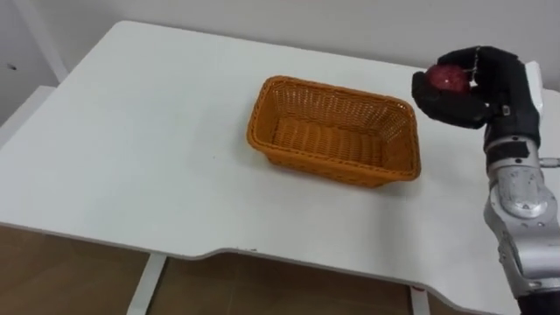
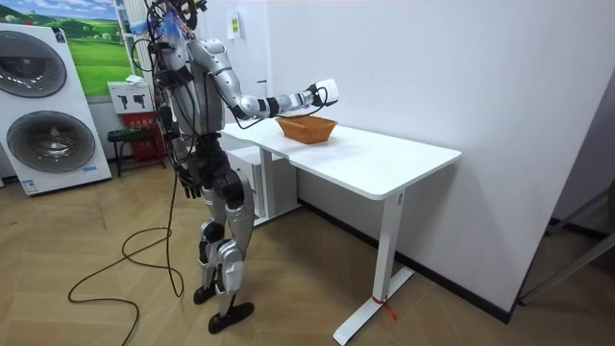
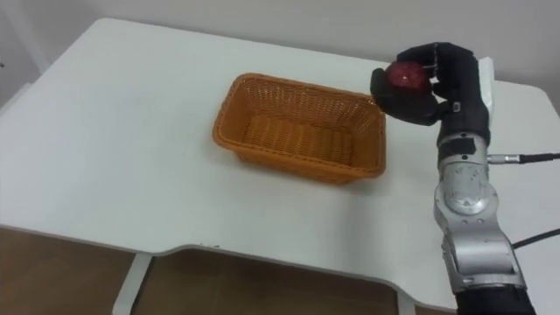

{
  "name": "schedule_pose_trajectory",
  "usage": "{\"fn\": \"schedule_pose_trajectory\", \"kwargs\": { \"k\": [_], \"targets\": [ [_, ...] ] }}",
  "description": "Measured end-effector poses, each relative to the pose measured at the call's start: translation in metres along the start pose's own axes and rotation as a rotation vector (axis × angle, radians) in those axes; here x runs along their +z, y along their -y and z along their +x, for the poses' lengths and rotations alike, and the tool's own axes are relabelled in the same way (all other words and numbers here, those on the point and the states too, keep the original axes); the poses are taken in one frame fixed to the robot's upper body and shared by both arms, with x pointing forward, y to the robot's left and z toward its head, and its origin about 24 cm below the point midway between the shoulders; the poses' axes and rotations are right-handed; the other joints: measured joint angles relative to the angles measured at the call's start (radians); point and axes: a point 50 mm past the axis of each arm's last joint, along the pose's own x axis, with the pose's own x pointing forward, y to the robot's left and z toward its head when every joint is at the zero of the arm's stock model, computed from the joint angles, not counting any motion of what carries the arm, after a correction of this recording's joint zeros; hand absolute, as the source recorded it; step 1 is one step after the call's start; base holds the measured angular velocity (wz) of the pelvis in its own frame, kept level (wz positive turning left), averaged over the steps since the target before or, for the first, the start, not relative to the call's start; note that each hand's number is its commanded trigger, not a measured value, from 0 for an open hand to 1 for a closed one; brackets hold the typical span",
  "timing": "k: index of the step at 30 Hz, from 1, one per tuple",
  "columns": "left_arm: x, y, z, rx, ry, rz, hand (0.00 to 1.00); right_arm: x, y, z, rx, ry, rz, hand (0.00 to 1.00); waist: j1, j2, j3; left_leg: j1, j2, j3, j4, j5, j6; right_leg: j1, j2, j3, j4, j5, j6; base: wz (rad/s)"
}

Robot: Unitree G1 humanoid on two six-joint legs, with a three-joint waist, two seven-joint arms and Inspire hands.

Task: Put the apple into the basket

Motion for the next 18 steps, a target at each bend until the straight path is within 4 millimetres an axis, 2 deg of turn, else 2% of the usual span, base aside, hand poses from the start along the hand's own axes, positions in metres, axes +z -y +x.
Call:
{"fn": "schedule_pose_trajectory", "kwargs": {
  "k": [3,8,9,10,11,18],
  "targets": [
    [0.0,0.001,0.0,-0.008,0.001,0.006,0.0,0.008,-0.01,0.005,0.059,0.029,0.001,1.0,0.0,0.001,0.0009,-0.009,-0.001,-0.003,0.004,0.0,0.0,-0.001,-0.001,-0.002,0.0,0.0,0.0,0.05],
    [0.003,0.001,0.0,-0.016,0.007,0.01,0.0,0.008,-0.013,0.005,0.098,0.031,0.0,1.0,0.009,0.009,0.0014,-0.016,-0.001,-0.015,0.007,0.0,0.0,-0.002,-0.001,-0.011,0.0,0.0,0.0,0.06],
    [0.003,0.001,0.0,-0.017,0.008,0.014,0.0,0.008,-0.014,0.005,0.103,0.028,-0.001,0.88,0.013,0.012,0.0016,-0.016,-0.001,-0.016,0.007,0.0,0.0,-0.002,-0.001,-0.012,0.0,0.0,0.0,0.0],
    [0.004,0.002,0.001,-0.018,0.008,0.016,0.0,0.007,-0.014,0.005,0.105,0.026,-0.001,0.53,0.014,0.014,0.0014,-0.016,-0.001,-0.016,0.007,0.0,0.0,-0.002,-0.001,-0.013,0.0,0.0,0.0,0.0],
    [0.004,0.002,0.001,-0.021,0.01,0.023,0.0,0.007,-0.015,0.005,0.111,0.021,-0.002,0.0,0.015,0.017,0.001,-0.015,-0.002,-0.017,0.007,0.0,0.0,-0.002,-0.001,-0.014,0.0,0.0,0.0,0.0],
    [0.007,0.0,0.001,-0.016,0.019,0.042,0.0,0.003,-0.024,0.003,0.165,-0.009,-0.016,0.0,0.02,0.009,-0.0041,-0.012,-0.002,-0.02,0.004,0.002,-0.002,-0.002,0.0,-0.018,0.0,0.0,0.0,0.0]
  ]
}}
